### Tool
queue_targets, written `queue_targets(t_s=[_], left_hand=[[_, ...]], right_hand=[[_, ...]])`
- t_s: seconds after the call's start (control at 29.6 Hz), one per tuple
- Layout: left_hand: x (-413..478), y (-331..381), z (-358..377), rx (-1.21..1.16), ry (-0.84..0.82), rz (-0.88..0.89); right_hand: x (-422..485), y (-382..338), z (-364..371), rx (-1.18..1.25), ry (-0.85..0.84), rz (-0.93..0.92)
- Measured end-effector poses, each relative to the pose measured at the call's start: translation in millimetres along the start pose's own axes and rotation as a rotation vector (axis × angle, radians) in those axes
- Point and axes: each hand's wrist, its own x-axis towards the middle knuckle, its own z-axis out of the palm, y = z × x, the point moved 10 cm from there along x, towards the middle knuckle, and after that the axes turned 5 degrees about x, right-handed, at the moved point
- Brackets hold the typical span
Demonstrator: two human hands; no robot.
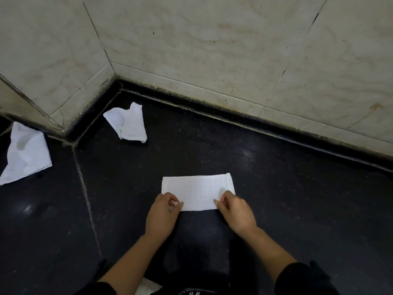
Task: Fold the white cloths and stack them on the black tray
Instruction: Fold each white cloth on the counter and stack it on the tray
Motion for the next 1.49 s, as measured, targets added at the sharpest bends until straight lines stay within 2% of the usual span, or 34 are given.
queue_targets(t_s=[0.2,0.51,0.64,0.91,1.18,1.32,1.49], left_hand=[[-5.8,-21.6,-4.3,-0.007,0.003,-0.051],[-4.7,-35.6,-11.5,-0.064,0.002,-0.091],[-3.8,-36.3,-11.3,-0.066,-0.030,-0.075],[4.2,-36.5,-6.6,-0.062,-0.118,-0.078],[9.9,-47.4,0.9,-0.126,-0.220,-0.132],[9.4,-49.2,2.0,-0.300,-0.295,-0.184],[7.2,-49.6,0.2,-0.381,-0.333,-0.188]], right_hand=[[-7.7,17.0,-3.5,-0.094,0.005,0.025],[-7.3,44.4,-21.1,-0.048,0.071,0.193],[-5.3,49.9,-23.5,0.163,0.144,0.323],[2.8,63.6,-5.2,0.575,0.123,0.592],[10.3,56.4,-8.7,0.630,0.134,0.549],[12.9,22.4,-24.5,0.535,0.178,0.377],[13.1,-43.2,-12.3,0.362,0.098,0.165]])
